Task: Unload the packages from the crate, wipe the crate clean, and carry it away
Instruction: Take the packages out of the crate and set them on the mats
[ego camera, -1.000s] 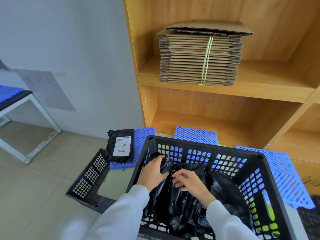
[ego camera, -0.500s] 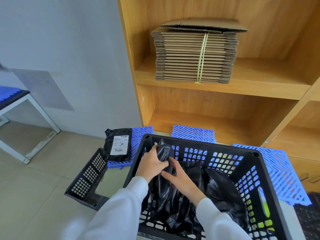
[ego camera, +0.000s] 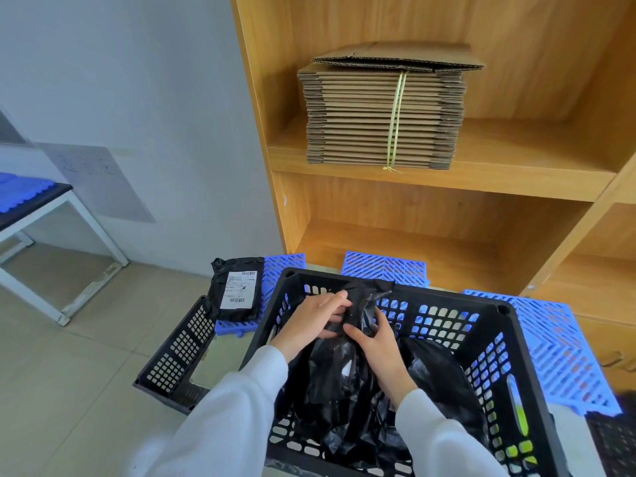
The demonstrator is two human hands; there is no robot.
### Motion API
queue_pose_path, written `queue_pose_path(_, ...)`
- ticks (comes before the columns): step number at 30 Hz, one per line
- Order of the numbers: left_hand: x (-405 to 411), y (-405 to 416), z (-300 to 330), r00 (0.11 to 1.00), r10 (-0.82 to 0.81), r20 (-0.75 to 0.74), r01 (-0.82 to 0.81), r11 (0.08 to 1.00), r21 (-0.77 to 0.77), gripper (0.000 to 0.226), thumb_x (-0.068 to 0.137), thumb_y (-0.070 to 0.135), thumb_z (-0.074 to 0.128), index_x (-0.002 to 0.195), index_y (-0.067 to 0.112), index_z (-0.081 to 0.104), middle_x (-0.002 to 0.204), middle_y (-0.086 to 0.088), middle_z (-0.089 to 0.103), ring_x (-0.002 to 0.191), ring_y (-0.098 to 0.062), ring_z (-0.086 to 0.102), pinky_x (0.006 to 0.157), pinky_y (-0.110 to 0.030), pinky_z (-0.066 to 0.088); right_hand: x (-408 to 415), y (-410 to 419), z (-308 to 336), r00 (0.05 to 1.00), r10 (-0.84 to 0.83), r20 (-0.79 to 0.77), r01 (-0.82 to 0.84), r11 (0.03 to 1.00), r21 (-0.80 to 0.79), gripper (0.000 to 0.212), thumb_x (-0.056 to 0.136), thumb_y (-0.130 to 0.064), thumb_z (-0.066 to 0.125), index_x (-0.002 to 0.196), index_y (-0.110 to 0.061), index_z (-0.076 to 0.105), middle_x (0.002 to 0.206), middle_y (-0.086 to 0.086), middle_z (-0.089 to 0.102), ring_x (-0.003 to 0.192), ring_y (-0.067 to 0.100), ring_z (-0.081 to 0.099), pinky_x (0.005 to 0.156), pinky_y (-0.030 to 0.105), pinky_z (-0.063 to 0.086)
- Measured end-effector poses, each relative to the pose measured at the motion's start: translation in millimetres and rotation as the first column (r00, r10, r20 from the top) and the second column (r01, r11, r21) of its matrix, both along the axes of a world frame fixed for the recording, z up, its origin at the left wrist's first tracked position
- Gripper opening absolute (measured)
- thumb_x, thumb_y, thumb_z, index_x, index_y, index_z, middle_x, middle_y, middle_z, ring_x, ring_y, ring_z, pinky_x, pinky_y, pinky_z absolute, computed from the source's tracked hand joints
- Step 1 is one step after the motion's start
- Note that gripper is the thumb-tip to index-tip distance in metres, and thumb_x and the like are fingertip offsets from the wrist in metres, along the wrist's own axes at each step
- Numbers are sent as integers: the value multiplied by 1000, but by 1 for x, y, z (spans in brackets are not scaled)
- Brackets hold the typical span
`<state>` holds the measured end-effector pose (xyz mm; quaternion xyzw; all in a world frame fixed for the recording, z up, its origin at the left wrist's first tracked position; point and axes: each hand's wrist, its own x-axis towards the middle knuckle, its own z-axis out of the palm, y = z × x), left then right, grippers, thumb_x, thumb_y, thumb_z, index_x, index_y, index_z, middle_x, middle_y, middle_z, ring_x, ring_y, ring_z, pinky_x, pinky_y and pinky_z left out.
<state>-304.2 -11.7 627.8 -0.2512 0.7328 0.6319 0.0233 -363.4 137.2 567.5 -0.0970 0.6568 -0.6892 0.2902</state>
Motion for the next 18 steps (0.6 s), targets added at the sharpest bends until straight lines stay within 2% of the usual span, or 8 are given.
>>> queue_pose_path(2,2,-3,-4,998,-5,-61,4,1000,-29,24,100,39,62,113,24,75,113,3,76,106,-10,72,93,-37,60,-9,8,-7,1000,1,-17,-1,1000,22,92,72,-55,85,148,-31,40,145,-6,55,132,10,52,110,45,46)
queue_pose_path(4,6,-8,-10,992,57,-110,-69,992,-104,21,96,31,68,117,27,72,114,5,74,112,-13,68,94,-32,58,-15,15,-5,1000,10,14,-10,1000,15,90,73,-58,84,146,-29,41,148,-12,50,136,8,46,114,45,42)
queue_pose_path(6,10,-12,-17,983,140,-121,-162,967,-197,47,92,30,74,135,35,57,128,9,62,120,-13,60,94,-28,48,-17,22,10,999,25,43,-25,1000,2,79,79,-52,81,146,-25,47,142,-10,59,130,11,56,111,45,45)
queue_pose_path(8,13,-17,-19,977,200,-74,-211,957,-200,72,89,35,78,149,38,40,136,9,49,123,-13,53,98,-31,43,-21,28,20,998,48,26,-48,999,-23,50,91,-39,73,137,-25,57,131,-7,68,118,10,65,105,40,50)
queue_pose_path(11,16,-22,-19,980,182,75,-182,983,-10,83,84,49,79,152,35,33,136,5,58,118,-14,62,100,-37,52,-27,33,29,1000,13,9,-13,998,-61,45,94,-40,69,135,-27,56,137,-14,60,127,7,57,105,31,45)
queue_pose_path(14,21,-23,-10,989,123,78,-139,957,255,65,90,40,77,145,22,48,122,-7,73,106,-23,74,98,-46,58,-28,32,37,998,16,65,-8,992,-129,45,93,-45,69,135,-32,58,132,-14,66,124,11,61,108,42,46)
queue_pose_path(16,24,-25,-3,996,73,40,-82,956,283,45,94,34,73,135,19,61,119,-7,75,108,-25,73,102,-46,55,-29,29,42,996,6,85,5,992,-127,36,95,-42,66,130,-36,60,127,-11,70,116,13,68,100,43,53)
queue_pose_path(18,23,-28,3,998,57,0,-55,959,278,34,97,31,70,129,19,67,119,-3,76,110,-24,72,100,-42,56,-34,25,41,997,6,82,5,992,-129,45,91,-50,70,133,-40,58,134,-10,66,120,15,65,104,46,50)
